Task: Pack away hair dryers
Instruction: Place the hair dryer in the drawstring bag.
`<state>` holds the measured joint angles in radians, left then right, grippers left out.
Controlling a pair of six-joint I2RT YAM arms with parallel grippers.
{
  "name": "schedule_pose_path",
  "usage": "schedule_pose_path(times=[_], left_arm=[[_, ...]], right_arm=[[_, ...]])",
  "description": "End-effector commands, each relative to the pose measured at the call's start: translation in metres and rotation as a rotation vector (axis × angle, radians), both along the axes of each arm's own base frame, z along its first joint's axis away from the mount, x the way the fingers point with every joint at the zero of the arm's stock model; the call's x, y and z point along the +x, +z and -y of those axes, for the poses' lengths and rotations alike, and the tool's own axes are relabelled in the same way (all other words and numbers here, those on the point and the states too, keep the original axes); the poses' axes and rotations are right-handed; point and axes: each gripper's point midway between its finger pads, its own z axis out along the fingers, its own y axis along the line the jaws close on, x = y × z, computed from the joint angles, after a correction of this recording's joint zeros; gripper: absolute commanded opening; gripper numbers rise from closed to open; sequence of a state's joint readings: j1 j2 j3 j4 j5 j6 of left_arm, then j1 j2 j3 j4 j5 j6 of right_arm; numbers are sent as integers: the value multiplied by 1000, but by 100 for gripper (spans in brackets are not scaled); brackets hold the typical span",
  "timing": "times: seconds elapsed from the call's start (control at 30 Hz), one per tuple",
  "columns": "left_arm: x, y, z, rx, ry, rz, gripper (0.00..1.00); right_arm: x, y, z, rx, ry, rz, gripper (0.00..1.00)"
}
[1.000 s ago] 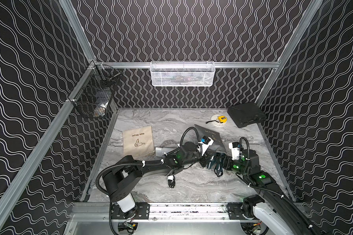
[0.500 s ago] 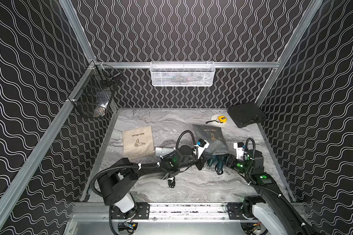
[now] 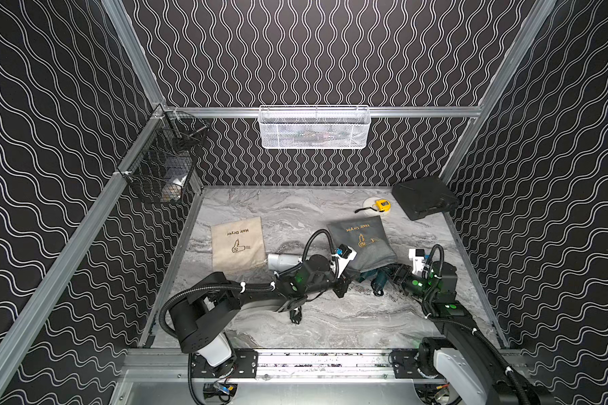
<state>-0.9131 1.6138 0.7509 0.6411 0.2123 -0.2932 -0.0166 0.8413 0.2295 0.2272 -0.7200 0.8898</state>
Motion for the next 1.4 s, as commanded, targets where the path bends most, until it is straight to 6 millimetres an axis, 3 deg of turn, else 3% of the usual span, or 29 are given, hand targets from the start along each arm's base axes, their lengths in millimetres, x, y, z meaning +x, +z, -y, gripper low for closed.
schedule_pose_path(times=[0.0,0.43,1.0,1.37], left_arm=[[-2,4,4,-35,-13,-17,0],[-12,-1,18,-66,-48,-91,0],[-36,-1,50,-51,-136,-116,0],[-35,6,66,-85,-143,-176,0]], right_arm=[[15,26,4,79,-49,93,0],[26,12,27,65,-217,13,0],[36,-6,39,54,-306,-65,0],[34,-7,48,19,-351,-41,0]])
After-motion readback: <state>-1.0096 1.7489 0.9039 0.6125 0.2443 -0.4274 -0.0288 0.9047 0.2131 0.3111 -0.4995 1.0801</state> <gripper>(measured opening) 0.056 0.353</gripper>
